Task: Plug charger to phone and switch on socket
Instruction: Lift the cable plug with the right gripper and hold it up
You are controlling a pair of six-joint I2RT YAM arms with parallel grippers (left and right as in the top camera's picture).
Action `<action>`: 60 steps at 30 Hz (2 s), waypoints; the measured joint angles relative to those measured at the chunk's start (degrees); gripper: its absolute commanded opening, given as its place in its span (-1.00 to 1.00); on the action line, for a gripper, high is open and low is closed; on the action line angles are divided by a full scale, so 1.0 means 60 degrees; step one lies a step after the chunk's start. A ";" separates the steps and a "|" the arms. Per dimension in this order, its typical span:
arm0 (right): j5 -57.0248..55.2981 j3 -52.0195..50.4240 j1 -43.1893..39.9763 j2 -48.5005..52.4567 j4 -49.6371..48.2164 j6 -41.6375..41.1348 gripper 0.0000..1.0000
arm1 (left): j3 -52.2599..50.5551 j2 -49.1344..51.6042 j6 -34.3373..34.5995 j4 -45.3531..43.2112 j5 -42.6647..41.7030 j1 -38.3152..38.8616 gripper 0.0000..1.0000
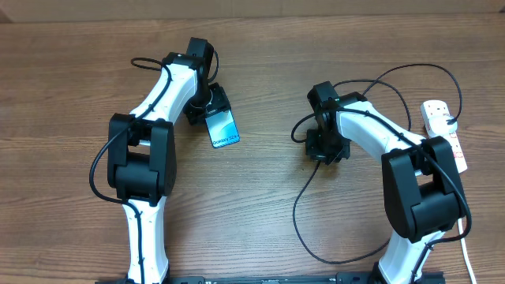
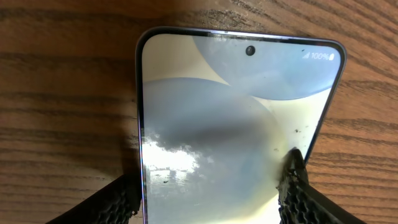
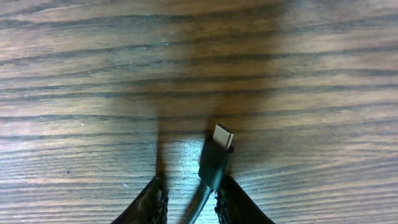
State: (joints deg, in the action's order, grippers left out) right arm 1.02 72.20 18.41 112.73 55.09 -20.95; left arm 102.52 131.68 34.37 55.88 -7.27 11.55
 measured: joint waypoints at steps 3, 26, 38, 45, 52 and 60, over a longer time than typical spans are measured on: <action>-0.0102 -0.0011 0.0004 0.0000 -0.0026 -0.0215 -0.46 | 0.0000 0.0000 0.0000 0.0000 0.0000 0.0000 0.37; -0.0812 -0.0171 0.0073 -0.0135 -0.0321 -0.1603 -0.41 | 0.0000 0.0000 0.0000 0.0000 0.0000 -0.0004 0.36; -0.1049 -0.0168 0.0073 -0.0142 -0.0313 -0.2226 -0.65 | 0.0000 0.0000 0.0000 0.0000 0.0000 -0.0004 0.36; -0.1009 -0.0171 0.0069 -0.0142 -0.0251 -0.2288 -0.47 | 0.0000 0.0000 0.0000 0.0000 0.0000 -0.0004 0.36; -0.0951 -0.0168 0.0055 -0.0146 -0.0200 -0.2269 -0.71 | 0.0000 0.0000 0.0000 0.0000 0.0004 -0.0004 0.36; -0.0739 -0.0168 0.0058 -0.0146 -0.0251 -0.2259 -0.76 | 0.0000 0.0000 0.0000 0.0004 0.0000 -0.0004 0.36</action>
State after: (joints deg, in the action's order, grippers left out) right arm -3.42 71.20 18.76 111.85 53.58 -34.50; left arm 102.52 131.68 34.37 55.90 -7.27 11.53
